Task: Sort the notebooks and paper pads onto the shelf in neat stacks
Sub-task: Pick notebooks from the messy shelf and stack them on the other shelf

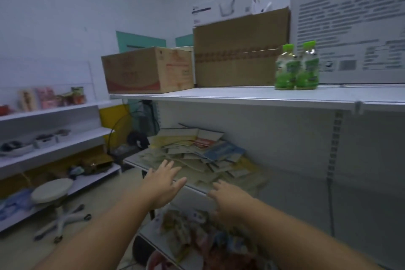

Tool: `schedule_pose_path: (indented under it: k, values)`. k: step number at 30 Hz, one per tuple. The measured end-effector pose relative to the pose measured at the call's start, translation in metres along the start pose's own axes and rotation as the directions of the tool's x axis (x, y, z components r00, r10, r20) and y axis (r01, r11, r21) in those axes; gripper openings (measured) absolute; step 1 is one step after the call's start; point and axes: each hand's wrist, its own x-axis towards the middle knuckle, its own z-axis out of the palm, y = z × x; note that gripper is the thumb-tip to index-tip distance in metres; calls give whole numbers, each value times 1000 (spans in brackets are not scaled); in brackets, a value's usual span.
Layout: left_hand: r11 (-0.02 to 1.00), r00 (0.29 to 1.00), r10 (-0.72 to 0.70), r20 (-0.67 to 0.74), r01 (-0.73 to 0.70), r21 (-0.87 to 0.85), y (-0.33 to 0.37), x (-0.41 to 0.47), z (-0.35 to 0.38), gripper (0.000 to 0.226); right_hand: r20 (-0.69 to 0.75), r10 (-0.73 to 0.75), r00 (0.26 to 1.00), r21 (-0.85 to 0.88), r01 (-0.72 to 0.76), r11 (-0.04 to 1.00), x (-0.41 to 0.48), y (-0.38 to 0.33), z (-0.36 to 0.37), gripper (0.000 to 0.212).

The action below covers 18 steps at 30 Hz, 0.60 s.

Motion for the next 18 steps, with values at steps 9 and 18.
schedule_pose_path:
  k: [9, 18]
  values:
    - [999, 999, -21, 28, 20, 47, -96, 84, -5, 60, -136, 67, 988, 145, -47, 988, 177, 22, -38, 36]
    - [997, 997, -73, 15, 73, -4, -190, 161, -19, 58, -255, 66, 965, 271, 6, 963, 320, 8, -59, 49]
